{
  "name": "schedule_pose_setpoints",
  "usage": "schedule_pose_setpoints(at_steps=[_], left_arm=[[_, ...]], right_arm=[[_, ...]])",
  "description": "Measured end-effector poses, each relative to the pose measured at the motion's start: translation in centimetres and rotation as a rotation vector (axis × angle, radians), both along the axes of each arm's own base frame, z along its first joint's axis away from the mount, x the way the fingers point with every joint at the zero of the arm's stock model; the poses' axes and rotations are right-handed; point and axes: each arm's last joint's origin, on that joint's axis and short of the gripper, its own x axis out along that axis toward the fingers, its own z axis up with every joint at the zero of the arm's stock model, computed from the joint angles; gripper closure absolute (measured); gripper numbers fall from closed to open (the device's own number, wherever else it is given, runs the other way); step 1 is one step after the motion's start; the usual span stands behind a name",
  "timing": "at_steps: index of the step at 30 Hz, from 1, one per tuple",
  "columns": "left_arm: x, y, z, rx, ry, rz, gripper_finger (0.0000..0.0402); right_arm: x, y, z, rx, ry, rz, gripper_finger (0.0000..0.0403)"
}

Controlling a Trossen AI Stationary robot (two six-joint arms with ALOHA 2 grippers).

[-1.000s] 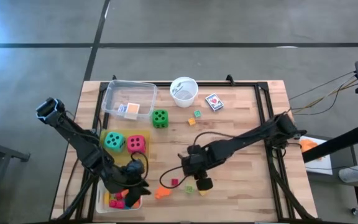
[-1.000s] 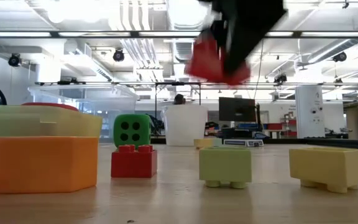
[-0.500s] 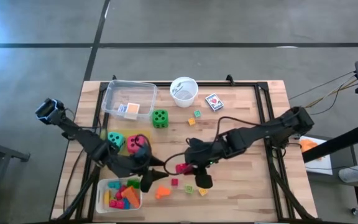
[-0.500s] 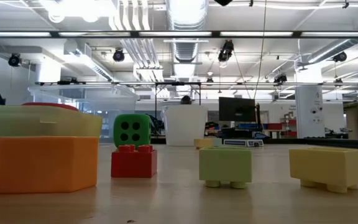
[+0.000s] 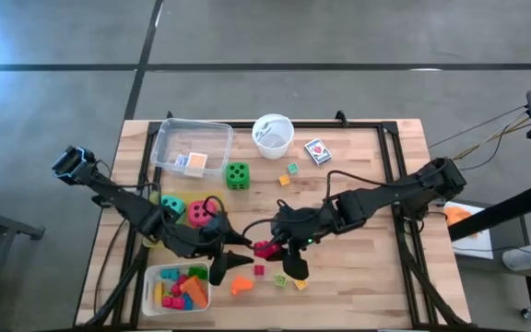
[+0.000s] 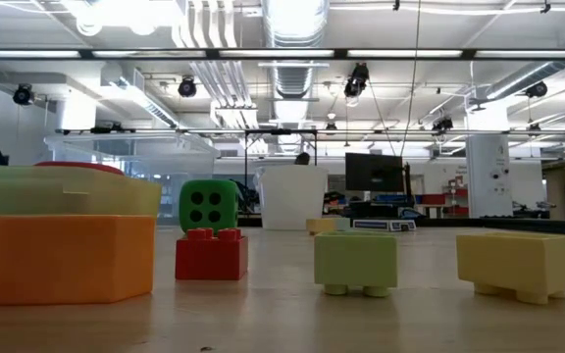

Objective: Pick & Place Toys
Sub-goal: Put the right red game piece into the white bin

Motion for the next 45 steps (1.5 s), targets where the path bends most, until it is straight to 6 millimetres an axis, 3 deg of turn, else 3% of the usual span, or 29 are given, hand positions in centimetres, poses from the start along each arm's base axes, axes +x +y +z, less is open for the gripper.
schedule_pose_setpoints(at_steps=[13, 21, 33, 45], left_arm=[[0.7, 0.7, 0.4, -0.09, -0.033, -0.014, 0.0148], [1.3, 1.6, 0.9, -0.367, -0.047, 0.108, 0.0149], [1.3, 1.7, 0.8, 0.095, -0.097, -0.048, 0.0152], [1.5, 2.0, 0.7, 0.113, -0.092, -0.073, 0.0152]], right_arm=[[0.0, -0.1, -0.1, 0.011, 0.014, -0.012, 0.0279], [0.0, 0.0, 0.0, 0.031, 0.009, -0.025, 0.0279], [-0.3, -0.2, 0.7, 0.082, 0.005, -0.056, 0.0279], [-0.1, -0.4, 2.4, 0.071, -0.061, -0.043, 0.0279]])
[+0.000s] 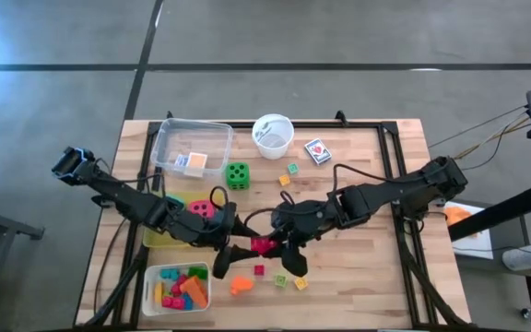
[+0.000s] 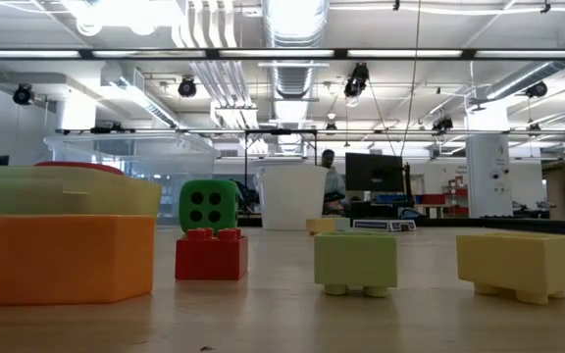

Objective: Pick & Place Toys
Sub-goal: Put the right red game piece into the white bin

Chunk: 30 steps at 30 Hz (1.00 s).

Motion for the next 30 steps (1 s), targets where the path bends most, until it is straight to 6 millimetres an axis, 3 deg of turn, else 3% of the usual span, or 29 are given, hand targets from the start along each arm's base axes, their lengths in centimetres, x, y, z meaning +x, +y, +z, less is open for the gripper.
schedule_pose_setpoints(at_steps=[20, 24, 30], left_arm=[[0.28, 0.4, 0.36, -0.029, -0.033, 0.025, 0.0156], [0.29, 0.35, 0.36, -0.048, -0.027, -0.011, 0.0184], [0.27, 0.28, 0.34, -0.053, -0.023, -0.034, 0.0262]], right_arm=[[0.23, -0.09, -0.09, -0.023, -0.017, 0.011, 0.0279], [0.28, -0.07, -0.01, -0.033, -0.03, 0.018, 0.0279], [0.28, -0.08, 0.07, -0.032, -0.032, 0.018, 0.0279]])
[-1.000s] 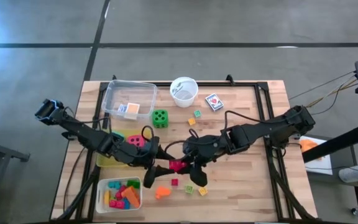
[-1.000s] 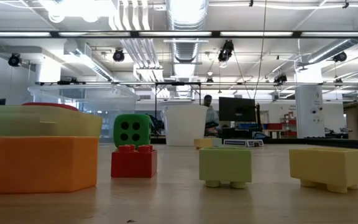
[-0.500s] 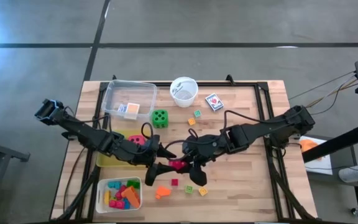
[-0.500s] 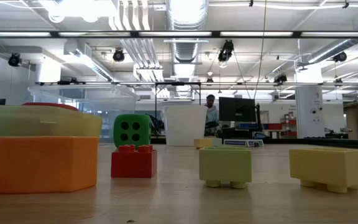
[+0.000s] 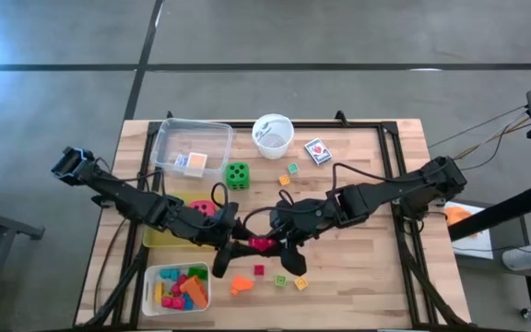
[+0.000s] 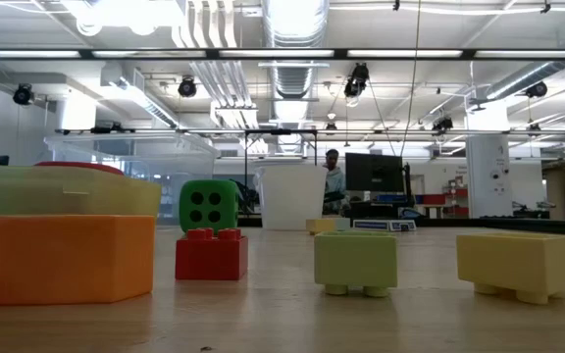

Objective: Pick & Place Toys
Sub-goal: Put the right red game piece into the white bin

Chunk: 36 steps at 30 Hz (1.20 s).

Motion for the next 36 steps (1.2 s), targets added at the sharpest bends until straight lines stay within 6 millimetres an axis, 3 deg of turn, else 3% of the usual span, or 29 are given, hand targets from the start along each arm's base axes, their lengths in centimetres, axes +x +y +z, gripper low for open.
schedule_pose_setpoints(at_steps=[3, 10, 23, 29, 36], left_arm=[[0.0, 0.0, 0.0, 0.004, 0.0, 0.001, 0.0291], [0.1, 0.1, 0.2, -0.006, -0.02, 0.002, 0.0291], [-0.2, 0.0, 0.6, -0.116, 0.013, -0.082, 0.0291], [-1.5, 0.0, -0.1, -0.214, 0.196, -0.13, 0.0291], [-4.2, -0.9, -2.4, -0.282, 0.576, -0.091, 0.0291]], right_arm=[[0.0, 0.0, 0.0, 0.005, 0.002, -0.002, 0.0279], [0.0, 0.0, 0.1, 0.007, -0.001, 0.001, 0.0273], [-0.1, 0.1, 0.0, 0.001, 0.015, 0.012, 0.0097], [-0.6, -0.2, -0.9, -0.028, 0.115, -0.002, 0.0059], [-1.6, -0.5, -2.1, -0.071, 0.278, -0.02, 0.0051]])
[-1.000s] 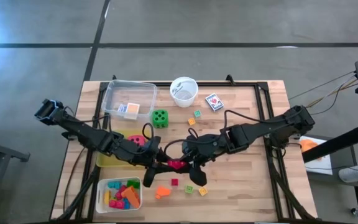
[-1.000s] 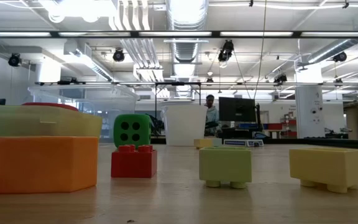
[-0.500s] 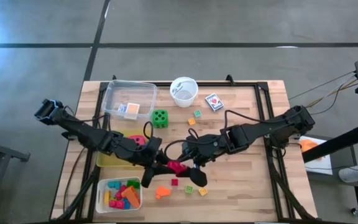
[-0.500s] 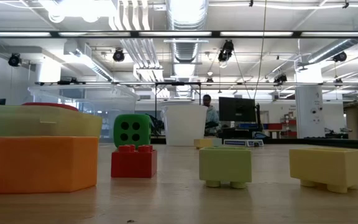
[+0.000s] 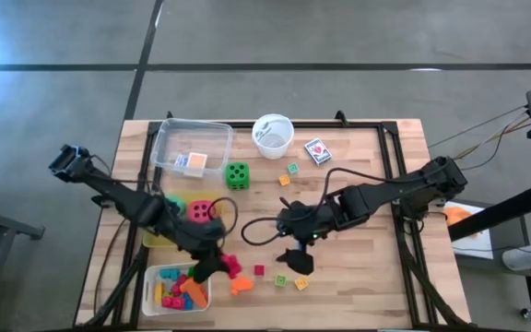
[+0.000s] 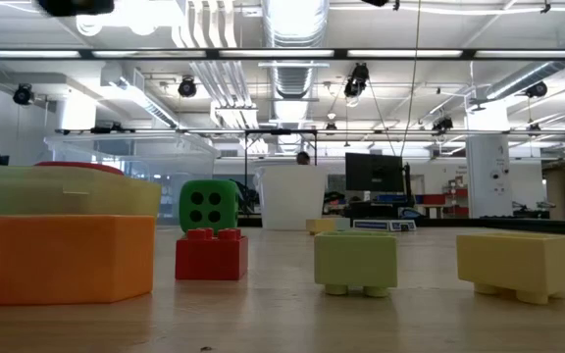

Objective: Pick & Place Toys
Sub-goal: Put the right red game piece into the white bin

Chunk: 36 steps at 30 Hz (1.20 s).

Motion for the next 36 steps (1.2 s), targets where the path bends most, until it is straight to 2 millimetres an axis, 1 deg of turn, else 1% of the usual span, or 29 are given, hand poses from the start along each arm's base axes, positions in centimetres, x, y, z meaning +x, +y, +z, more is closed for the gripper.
schedule_pose_setpoints(at_steps=[3, 7, 14, 17, 20, 22, 25, 33, 36], left_arm=[[-1.3, -0.7, -0.8, 0.0, 0.144, 0.014, 0.0291], [-2.8, -1.7, -1.4, -0.017, 0.263, 0.009, 0.0291], [-5.4, -3.8, -1.8, -0.038, 0.415, -0.123, 0.0291], [-6.8, -3.8, -2.5, 0.031, 0.538, -0.105, 0.0291], [-8.1, -2.9, -3.3, 0.105, 0.702, 0.0, 0.0291], [-8.4, -2.7, -3.7, 0.113, 0.746, 0.021, 0.0291], [-8.3, -2.8, -4.3, 0.097, 0.765, 0.01, 0.0291], [-8.3, -3.4, -6.9, 0.123, 0.842, -0.057, 0.0291], [-8.4, -3.8, -7.8, 0.102, 0.829, -0.111, 0.0293]], right_arm=[[-0.2, -0.1, -0.3, -0.022, 0.031, -0.019, 0.0051], [-0.3, -0.1, -0.6, -0.038, 0.039, -0.026, 0.0051], [-0.4, -0.1, -1.3, -0.054, 0.056, -0.031, 0.0051], [-0.4, -0.1, -1.7, -0.056, 0.069, -0.034, 0.0051], [-0.5, -0.2, -2.3, -0.045, 0.091, -0.053, 0.0051], [-0.6, -0.2, -2.6, -0.04, 0.108, -0.064, 0.0051], [-0.7, -0.2, -3.1, -0.033, 0.124, -0.079, 0.0051], [-1.0, -0.1, -4.4, -0.01, 0.174, -0.123, 0.0051], [-1.1, 0.0, -4.8, -0.002, 0.189, -0.135, 0.0051]])
